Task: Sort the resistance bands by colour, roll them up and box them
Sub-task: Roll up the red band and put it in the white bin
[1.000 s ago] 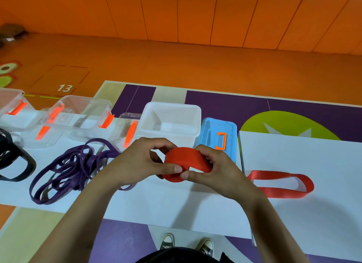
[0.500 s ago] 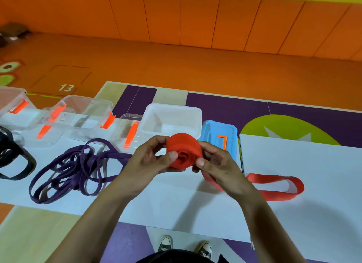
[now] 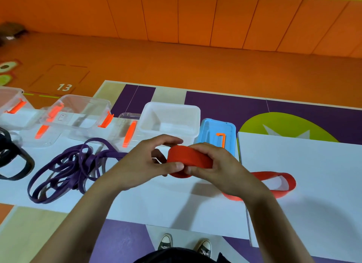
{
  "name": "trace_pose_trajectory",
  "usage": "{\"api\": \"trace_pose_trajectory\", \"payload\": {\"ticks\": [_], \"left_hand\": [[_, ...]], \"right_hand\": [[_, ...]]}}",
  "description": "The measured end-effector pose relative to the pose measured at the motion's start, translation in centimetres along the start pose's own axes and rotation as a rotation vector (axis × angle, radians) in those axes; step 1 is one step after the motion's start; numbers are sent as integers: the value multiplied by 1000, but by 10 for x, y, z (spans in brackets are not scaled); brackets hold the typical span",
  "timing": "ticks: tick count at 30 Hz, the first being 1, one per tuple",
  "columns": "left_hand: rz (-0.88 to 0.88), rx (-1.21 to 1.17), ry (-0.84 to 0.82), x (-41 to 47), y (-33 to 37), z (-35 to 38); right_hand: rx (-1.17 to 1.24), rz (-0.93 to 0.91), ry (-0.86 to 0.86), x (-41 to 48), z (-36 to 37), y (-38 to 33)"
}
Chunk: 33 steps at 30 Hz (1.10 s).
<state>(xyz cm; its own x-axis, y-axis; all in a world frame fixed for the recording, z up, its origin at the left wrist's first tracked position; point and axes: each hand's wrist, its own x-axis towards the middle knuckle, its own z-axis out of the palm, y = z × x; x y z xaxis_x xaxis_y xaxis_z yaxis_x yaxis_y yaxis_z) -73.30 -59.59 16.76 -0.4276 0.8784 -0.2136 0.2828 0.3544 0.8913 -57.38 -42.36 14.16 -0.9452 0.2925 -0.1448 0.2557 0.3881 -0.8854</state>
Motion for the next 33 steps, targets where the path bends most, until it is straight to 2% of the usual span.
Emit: {"api": "trace_pose_trajectory", "payload": {"ticks": [2, 5, 7, 11, 14, 18, 21, 23, 25, 28, 31, 33], "left_hand": [[29, 80, -36, 2, 10, -5], [55, 95, -5, 5, 15, -8], [76, -34, 18, 4, 14, -4], [146, -324, 131, 8, 5, 5], [178, -511, 182, 13, 1, 12], [190, -794, 123, 15, -4, 28], [153, -908, 6, 12, -6, 39], [93, -839, 11, 10, -5, 38], [31, -569, 55, 11, -4, 29], [4, -177, 61, 8, 1, 7], [61, 37, -16, 7, 11, -7], [74, 69, -82, 10, 17, -11]], "right_hand": [[4, -17, 10, 0, 4, -3], [96, -32, 148, -1, 6, -5], [164, -58, 210, -3, 2, -3], [245, -103, 214, -3, -5, -2], [455, -101, 249, -1, 0, -3], [672, -122, 285, 3, 12, 1], [718, -127, 288, 2, 14, 1], [641, -95, 305, 1, 10, 1], [525, -76, 294, 0, 3, 0], [344, -40, 192, -2, -2, -2], [229, -21, 131, -3, -1, -9], [251, -42, 144, -3, 1, -12]]}}
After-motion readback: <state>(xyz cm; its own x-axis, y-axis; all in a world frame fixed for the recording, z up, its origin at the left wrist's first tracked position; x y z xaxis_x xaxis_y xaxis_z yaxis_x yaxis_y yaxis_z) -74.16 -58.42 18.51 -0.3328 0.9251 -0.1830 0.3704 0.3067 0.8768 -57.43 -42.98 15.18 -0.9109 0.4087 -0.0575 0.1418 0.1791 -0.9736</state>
